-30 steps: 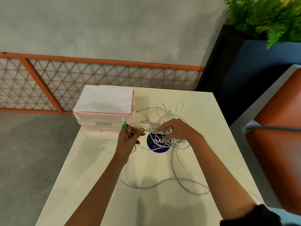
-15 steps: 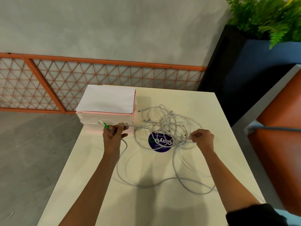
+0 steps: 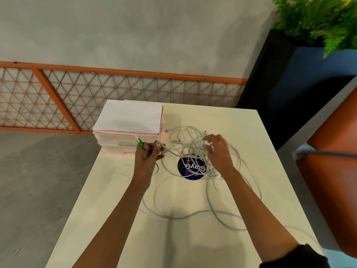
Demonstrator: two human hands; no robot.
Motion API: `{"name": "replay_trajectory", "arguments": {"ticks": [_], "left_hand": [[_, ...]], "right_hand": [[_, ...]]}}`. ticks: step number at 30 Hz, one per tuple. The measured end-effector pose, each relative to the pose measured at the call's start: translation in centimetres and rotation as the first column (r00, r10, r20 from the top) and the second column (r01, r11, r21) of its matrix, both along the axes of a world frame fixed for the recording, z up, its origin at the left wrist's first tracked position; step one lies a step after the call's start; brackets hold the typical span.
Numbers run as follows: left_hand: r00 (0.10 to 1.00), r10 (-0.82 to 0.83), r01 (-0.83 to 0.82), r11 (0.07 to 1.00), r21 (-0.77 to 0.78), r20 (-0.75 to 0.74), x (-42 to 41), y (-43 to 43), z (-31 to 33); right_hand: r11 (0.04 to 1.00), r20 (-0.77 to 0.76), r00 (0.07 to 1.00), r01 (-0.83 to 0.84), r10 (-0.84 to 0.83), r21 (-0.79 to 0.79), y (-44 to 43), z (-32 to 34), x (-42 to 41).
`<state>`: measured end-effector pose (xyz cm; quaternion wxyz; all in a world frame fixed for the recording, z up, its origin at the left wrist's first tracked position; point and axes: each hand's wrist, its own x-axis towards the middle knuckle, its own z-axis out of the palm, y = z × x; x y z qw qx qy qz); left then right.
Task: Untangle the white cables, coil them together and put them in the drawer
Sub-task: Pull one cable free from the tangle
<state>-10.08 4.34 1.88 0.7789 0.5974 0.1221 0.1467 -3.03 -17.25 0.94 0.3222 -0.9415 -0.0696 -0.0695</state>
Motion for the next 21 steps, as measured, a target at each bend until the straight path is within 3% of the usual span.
{"name": "replay_trajectory", "arguments": {"ticks": [2, 4, 8, 10, 13, 17, 21], "left_hand": [[1.0, -0.011, 0.011, 1.0, 0.008, 0.007, 0.1, -0.2, 0.3], [1.0, -0.008, 0.008, 1.0, 0.01, 0.004, 0.2, -0.2, 0.5], [1.0, -0.023, 0.023, 1.0, 0.001, -0.004, -0.1, 0.1, 0.7], [0.999, -0.045, 0.045, 0.998, -0.038, -0.002, -0.3, 0.3, 0.5], [0.997, -0.05, 0.051, 0.998, 0.022, -0.058, -0.6, 0.7, 0.2], [0.993, -0.058, 0.066, 0.995, 0.079, -0.098, -0.9, 1.2, -0.1], [0.998, -0.036, 0.039, 0.996, 0.082, -0.047, -1.1, 2.6, -0.3]], "right_hand": [[0.965, -0.235, 0.939, -0.227, 0.253, 0.132, 1.5, 0.7, 0.1], [0.942, -0.407, 0.852, -0.327, 0.329, 0.077, 2.4, 0.0, 0.1], [0.977, -0.225, 0.951, -0.205, 0.213, 0.06, 3.1, -2.3, -0.2], [0.98, -0.199, 0.961, -0.18, 0.193, 0.08, 3.0, -2.2, 0.0], [0.984, -0.095, 0.982, -0.152, 0.161, 0.091, 2.6, -0.9, 0.6], [0.974, 0.025, 0.998, -0.061, 0.057, 0.219, 2.2, 2.0, 2.3], [0.899, -0.018, 0.992, 0.124, -0.128, 0.421, 1.1, 4.0, 4.0]]}}
